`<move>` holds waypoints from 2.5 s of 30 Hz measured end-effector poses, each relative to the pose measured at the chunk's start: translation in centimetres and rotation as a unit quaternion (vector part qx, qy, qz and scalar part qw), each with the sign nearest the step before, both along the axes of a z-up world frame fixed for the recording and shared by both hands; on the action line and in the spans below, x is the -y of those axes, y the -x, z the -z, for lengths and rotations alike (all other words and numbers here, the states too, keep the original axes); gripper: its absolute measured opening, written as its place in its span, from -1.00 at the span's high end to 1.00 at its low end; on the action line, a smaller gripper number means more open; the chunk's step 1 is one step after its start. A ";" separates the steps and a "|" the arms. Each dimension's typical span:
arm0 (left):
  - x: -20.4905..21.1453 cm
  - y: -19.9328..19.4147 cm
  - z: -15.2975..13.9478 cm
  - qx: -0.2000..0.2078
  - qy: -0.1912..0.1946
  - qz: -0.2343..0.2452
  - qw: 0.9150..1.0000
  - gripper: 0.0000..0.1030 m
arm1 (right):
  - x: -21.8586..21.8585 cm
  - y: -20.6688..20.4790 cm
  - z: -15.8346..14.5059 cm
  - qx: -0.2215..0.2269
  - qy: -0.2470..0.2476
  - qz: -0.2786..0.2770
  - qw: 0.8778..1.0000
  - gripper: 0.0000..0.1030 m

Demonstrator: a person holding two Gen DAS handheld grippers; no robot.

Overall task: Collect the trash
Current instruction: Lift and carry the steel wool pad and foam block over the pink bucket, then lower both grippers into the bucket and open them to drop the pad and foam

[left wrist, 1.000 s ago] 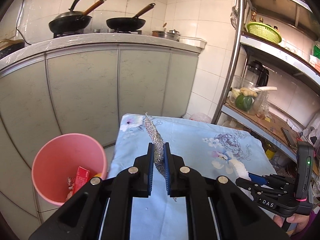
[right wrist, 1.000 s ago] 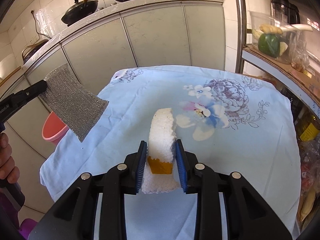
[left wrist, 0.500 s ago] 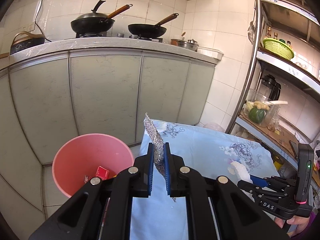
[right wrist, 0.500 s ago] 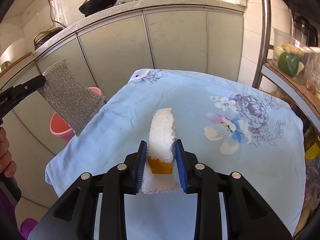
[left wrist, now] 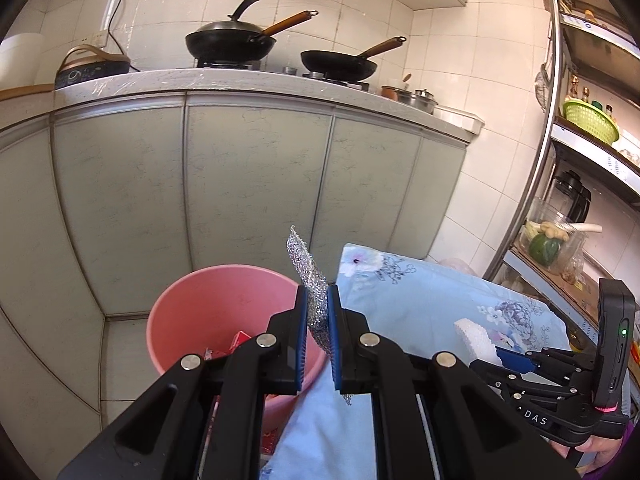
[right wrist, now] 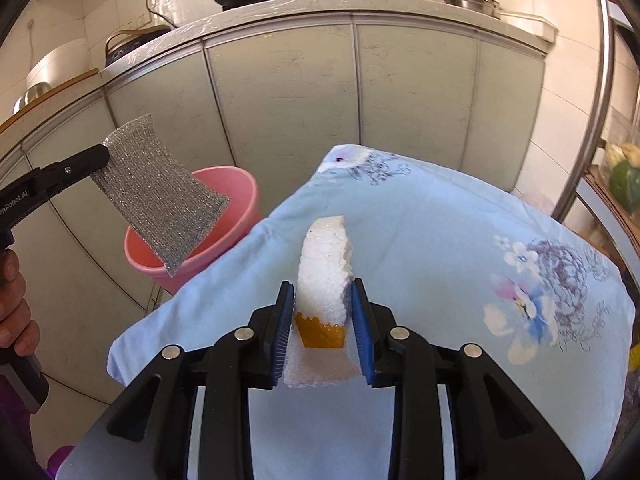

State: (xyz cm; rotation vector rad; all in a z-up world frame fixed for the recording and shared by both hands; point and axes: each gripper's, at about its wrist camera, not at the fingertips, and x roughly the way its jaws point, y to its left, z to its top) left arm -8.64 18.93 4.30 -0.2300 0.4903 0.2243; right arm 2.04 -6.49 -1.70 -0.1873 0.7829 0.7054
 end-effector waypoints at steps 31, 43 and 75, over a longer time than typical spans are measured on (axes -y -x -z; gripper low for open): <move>-8.4 -2.3 6.1 -0.067 0.017 -0.091 0.993 0.83 | -16.5 -3.3 1.8 -0.053 0.008 -0.125 0.991 0.42; -9.3 -4.2 8.5 -0.103 0.017 -0.116 0.988 0.83 | -19.3 -4.6 3.9 -0.062 0.025 -0.130 0.989 0.42; -10.7 -7.0 11.9 -0.143 0.037 -0.126 0.981 0.81 | -22.6 -8.8 7.8 -0.086 0.036 -0.110 0.990 0.42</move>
